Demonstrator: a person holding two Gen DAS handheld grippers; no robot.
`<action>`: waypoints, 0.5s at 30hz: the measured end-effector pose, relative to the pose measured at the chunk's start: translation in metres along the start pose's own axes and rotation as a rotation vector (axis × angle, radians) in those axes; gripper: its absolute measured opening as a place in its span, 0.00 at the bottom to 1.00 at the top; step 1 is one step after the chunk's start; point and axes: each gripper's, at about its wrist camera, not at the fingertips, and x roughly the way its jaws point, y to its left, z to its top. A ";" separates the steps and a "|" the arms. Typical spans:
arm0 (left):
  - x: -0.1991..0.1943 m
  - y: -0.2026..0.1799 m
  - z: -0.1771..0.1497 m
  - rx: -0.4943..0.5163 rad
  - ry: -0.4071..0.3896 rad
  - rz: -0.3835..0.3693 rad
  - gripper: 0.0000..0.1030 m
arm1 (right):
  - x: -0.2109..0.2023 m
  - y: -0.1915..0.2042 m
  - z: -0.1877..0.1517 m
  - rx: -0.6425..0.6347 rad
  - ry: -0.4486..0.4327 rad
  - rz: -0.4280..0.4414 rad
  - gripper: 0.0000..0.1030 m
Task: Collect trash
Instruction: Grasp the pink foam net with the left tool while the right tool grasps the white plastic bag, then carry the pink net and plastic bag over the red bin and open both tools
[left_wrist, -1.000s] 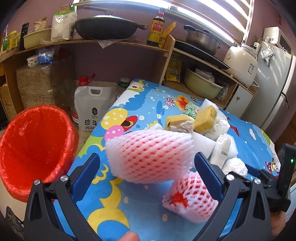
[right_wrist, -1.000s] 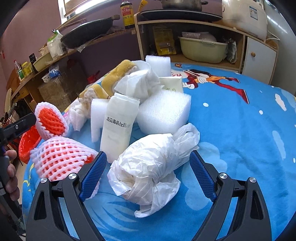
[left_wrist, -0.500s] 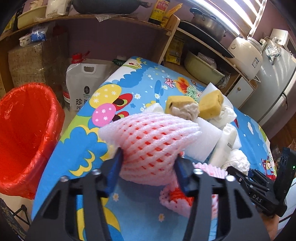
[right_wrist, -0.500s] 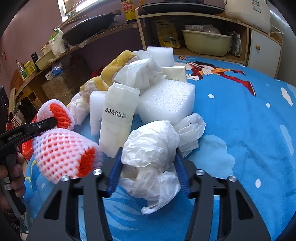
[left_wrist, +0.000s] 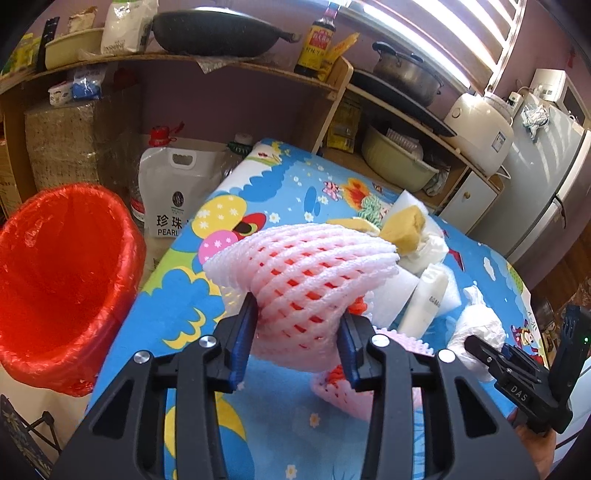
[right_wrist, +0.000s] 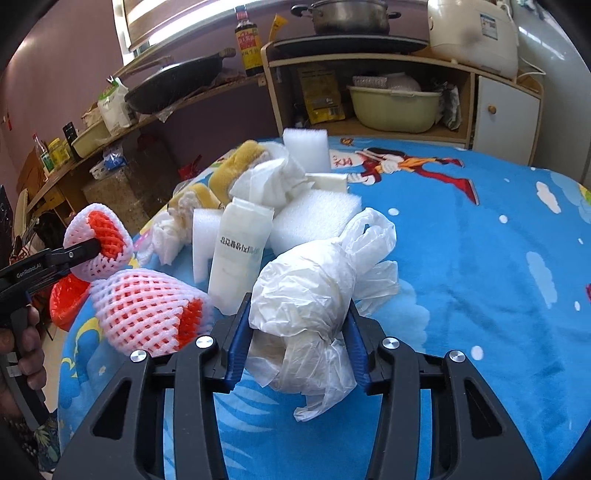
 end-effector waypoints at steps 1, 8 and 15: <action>-0.003 0.000 0.001 -0.001 -0.004 0.000 0.38 | -0.003 0.000 0.000 0.000 -0.004 -0.002 0.43; -0.027 0.005 0.004 -0.007 -0.049 0.006 0.38 | -0.023 0.002 0.005 -0.009 -0.038 -0.013 0.43; -0.061 0.021 0.013 -0.010 -0.114 0.043 0.38 | -0.040 0.020 0.017 -0.050 -0.083 -0.010 0.43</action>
